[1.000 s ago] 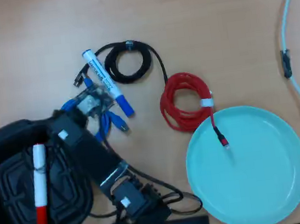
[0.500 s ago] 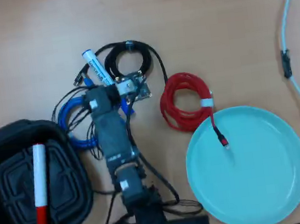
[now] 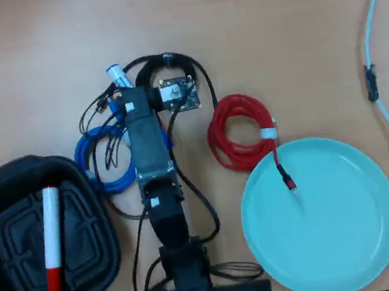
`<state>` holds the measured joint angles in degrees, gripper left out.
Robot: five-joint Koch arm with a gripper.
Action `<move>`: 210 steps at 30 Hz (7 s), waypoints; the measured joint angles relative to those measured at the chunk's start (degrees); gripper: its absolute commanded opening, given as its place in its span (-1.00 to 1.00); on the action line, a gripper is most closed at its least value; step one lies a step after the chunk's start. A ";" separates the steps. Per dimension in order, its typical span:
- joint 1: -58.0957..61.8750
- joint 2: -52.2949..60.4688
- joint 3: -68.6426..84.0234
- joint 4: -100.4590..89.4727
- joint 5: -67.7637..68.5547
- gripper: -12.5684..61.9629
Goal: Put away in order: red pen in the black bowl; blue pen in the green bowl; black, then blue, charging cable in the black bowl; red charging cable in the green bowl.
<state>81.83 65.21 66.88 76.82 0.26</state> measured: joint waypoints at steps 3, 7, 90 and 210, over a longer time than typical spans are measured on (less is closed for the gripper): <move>0.79 0.00 0.00 0.00 10.20 0.09; 0.97 0.00 0.00 0.00 21.62 0.09; 17.49 26.72 10.46 11.51 24.52 -0.83; 23.12 32.78 24.61 -1.23 4.13 0.38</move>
<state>104.94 98.00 91.49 75.59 4.39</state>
